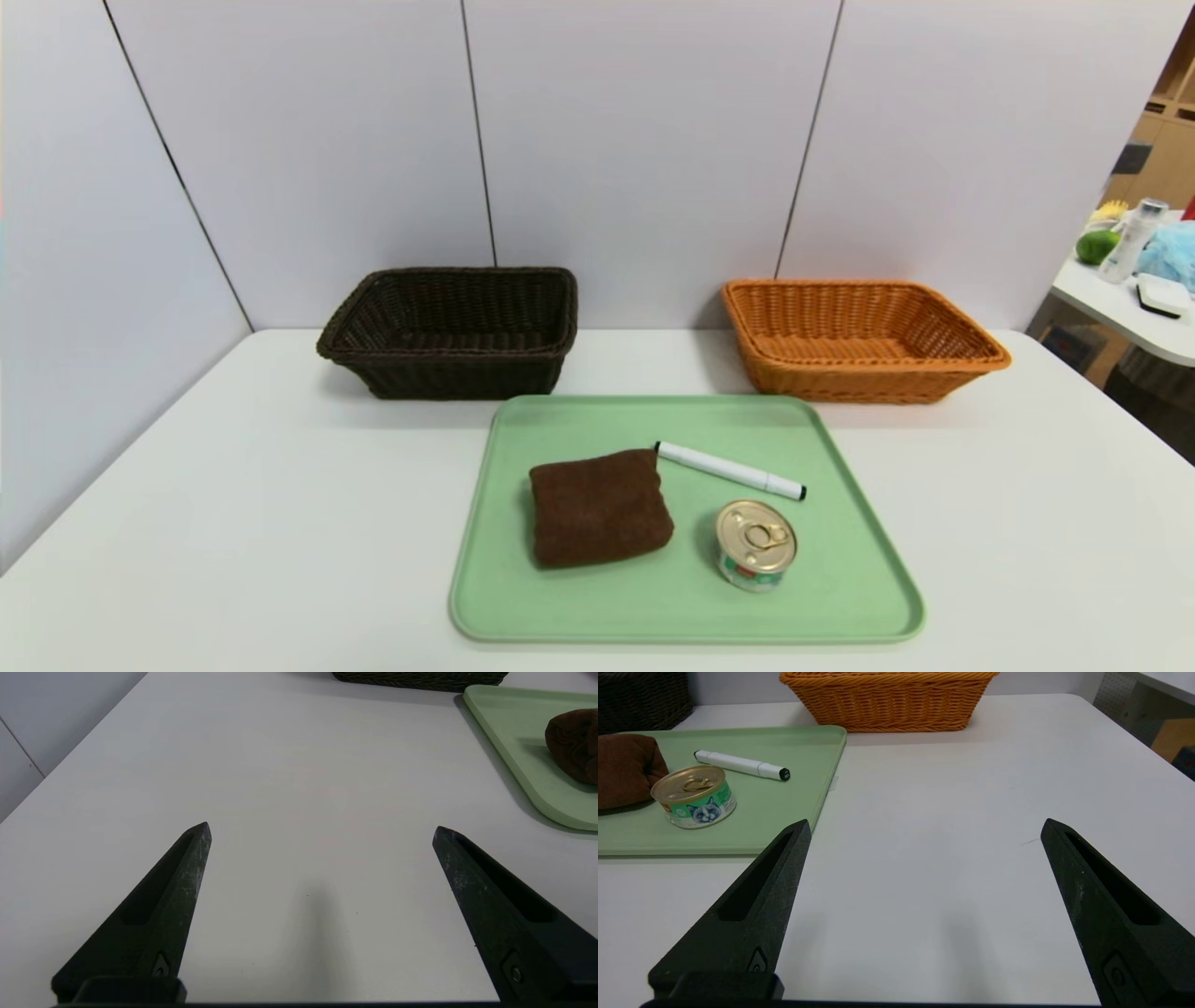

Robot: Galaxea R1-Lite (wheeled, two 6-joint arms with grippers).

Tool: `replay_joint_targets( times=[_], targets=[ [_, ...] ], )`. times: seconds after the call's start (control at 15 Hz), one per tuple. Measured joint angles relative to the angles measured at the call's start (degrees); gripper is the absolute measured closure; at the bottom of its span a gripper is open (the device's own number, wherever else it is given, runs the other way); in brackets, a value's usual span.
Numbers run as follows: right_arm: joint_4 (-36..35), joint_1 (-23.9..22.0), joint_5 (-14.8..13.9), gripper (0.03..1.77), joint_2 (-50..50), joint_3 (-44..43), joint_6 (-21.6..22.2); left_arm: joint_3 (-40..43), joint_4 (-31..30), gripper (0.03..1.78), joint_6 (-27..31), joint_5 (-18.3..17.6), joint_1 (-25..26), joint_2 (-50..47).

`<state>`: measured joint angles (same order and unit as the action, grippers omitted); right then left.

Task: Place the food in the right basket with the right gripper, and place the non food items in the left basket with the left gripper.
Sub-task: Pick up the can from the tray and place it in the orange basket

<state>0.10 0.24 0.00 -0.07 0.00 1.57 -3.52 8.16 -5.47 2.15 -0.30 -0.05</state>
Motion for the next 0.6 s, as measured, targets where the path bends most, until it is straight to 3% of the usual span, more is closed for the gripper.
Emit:
replay_joint_targets(
  times=[0.6],
  targets=[
    [-0.12, 0.0, 0.0, 0.1, 0.0, -0.02, -0.1, -0.05, 0.05, 0.12, 0.07, 0.06, 0.0, 0.0]
  ],
)
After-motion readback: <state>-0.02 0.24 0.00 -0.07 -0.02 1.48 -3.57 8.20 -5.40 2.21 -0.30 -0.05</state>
